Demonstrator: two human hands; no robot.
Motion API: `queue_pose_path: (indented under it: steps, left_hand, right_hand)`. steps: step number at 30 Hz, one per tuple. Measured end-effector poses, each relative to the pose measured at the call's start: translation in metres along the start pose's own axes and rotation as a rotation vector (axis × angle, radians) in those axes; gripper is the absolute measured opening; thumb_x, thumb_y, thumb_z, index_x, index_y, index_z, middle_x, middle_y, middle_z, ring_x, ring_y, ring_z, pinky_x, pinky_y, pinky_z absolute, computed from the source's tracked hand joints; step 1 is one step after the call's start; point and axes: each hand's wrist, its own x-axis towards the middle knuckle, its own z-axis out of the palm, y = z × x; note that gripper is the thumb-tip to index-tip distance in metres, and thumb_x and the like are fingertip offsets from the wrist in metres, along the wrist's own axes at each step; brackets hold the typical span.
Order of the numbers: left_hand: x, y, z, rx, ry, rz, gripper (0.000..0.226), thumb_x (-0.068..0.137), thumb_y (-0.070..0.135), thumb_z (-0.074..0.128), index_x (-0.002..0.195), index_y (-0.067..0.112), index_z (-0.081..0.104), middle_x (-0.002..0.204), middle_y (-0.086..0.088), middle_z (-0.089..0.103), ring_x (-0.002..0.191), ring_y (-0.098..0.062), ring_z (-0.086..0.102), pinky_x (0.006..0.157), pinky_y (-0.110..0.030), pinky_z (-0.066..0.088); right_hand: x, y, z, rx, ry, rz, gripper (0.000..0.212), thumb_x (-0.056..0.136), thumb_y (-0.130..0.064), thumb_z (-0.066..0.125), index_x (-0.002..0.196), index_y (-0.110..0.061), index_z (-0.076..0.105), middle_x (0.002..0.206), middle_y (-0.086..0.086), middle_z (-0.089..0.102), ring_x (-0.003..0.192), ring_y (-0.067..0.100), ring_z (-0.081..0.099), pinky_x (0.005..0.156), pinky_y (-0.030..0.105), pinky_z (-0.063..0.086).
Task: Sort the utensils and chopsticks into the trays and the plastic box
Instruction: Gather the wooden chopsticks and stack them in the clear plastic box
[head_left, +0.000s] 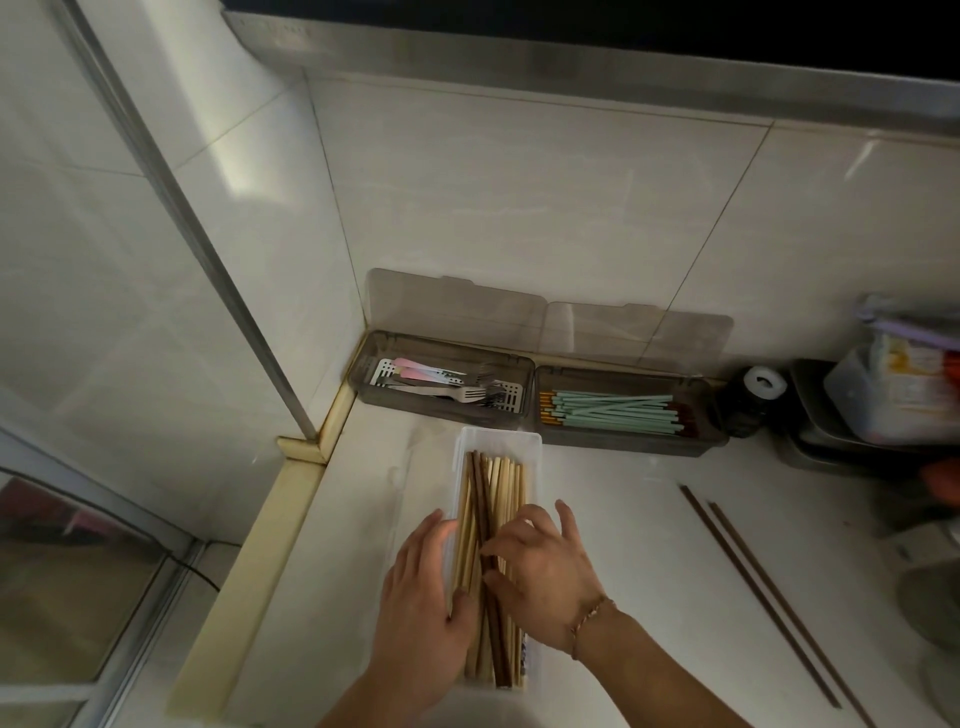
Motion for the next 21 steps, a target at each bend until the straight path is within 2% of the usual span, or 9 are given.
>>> queue_pose_path:
  steps: [2,3,4,6,8,10,12,15,21]
  left_hand:
    - [0.000,0.000,-0.001,-0.001,-0.001,0.007,0.074,0.084,0.020,0.058,0.142,0.041,0.018,0.152,0.020,0.019,0.134,0.007,0.014,0.111,-0.022,0.019]
    - [0.000,0.000,-0.001,-0.003,-0.003,0.008,0.074,0.084,0.020,0.058,0.142,0.041,0.018,0.152,0.021,0.019,0.135,0.007,0.014,0.112,-0.022,0.018]
    - [-0.001,0.001,-0.001,-0.005,-0.004,0.006,0.074,0.084,0.020,0.059,0.142,0.042,0.018,0.152,0.021,0.019,0.135,0.007,0.013,0.112,-0.022,0.018]
    - [-0.001,0.001,-0.002,-0.007,-0.004,0.000,0.074,0.085,0.020,0.060,0.142,0.042,0.018,0.152,0.022,0.018,0.135,0.007,0.013,0.112,-0.023,0.017]
    - [0.000,0.001,-0.001,-0.009,-0.005,0.001,0.075,0.085,0.019,0.060,0.143,0.041,0.019,0.152,0.022,0.018,0.135,0.006,0.014,0.113,-0.023,0.018]
    - [0.000,0.001,-0.001,-0.006,-0.007,-0.001,0.075,0.085,0.019,0.061,0.143,0.042,0.019,0.152,0.022,0.019,0.135,0.007,0.014,0.113,-0.023,0.018]
    - [0.000,0.002,-0.001,-0.007,-0.004,-0.003,0.076,0.084,0.019,0.062,0.142,0.043,0.019,0.151,0.023,0.020,0.134,0.008,0.015,0.111,-0.021,0.018]
    - [-0.001,0.001,-0.001,-0.010,-0.004,0.003,0.076,0.083,0.018,0.062,0.141,0.043,0.020,0.151,0.024,0.021,0.133,0.009,0.016,0.111,-0.020,0.018]
    - [-0.001,0.001,-0.001,-0.017,-0.004,0.002,0.075,0.084,0.016,0.062,0.141,0.043,0.021,0.151,0.023,0.021,0.135,0.007,0.017,0.112,-0.022,0.020]
  right_hand:
    - [-0.005,0.011,-0.005,0.137,0.251,-0.044,0.024,0.086,-0.029,0.058,0.109,-0.027,0.066,0.105,-0.012,0.063,0.112,0.012,0.050,0.108,0.037,0.035]
    - [-0.009,0.021,-0.008,0.159,0.392,-0.041,0.021,0.084,-0.024,0.062,0.105,-0.024,0.068,0.102,-0.011,0.064,0.107,0.010,0.053,0.104,0.032,0.039]
    - [-0.015,0.034,-0.012,0.146,0.493,-0.003,0.019,0.083,-0.020,0.064,0.101,-0.022,0.068,0.100,-0.009,0.064,0.104,0.010,0.054,0.099,0.029,0.042]
    - [-0.029,0.066,-0.020,0.079,0.568,0.182,0.018,0.079,-0.012,0.070,0.096,-0.019,0.069,0.097,-0.004,0.066,0.098,0.016,0.058,0.088,0.031,0.049]
    - [-0.050,0.102,-0.025,0.046,0.530,0.490,0.019,0.079,-0.010,0.072,0.096,-0.017,0.070,0.100,0.003,0.068,0.096,0.026,0.059,0.081,0.034,0.050]
    - [-0.073,0.135,-0.028,-0.004,0.363,0.820,0.024,0.085,-0.025,0.067,0.108,-0.019,0.067,0.111,0.006,0.063,0.102,0.029,0.054,0.079,0.036,0.050]
    - [-0.095,0.159,-0.026,-0.033,0.236,1.042,0.028,0.087,-0.038,0.060,0.111,-0.025,0.064,0.111,0.004,0.058,0.102,0.028,0.050,0.079,0.037,0.050]
    - [-0.118,0.173,-0.018,-0.029,0.168,1.132,0.029,0.086,-0.044,0.058,0.108,-0.027,0.065,0.108,0.006,0.057,0.102,0.031,0.049,0.081,0.038,0.048]
    - [-0.124,0.169,-0.006,-0.128,0.143,1.124,0.030,0.090,-0.043,0.052,0.113,-0.027,0.063,0.107,0.002,0.059,0.102,0.027,0.047,0.077,0.034,0.045]
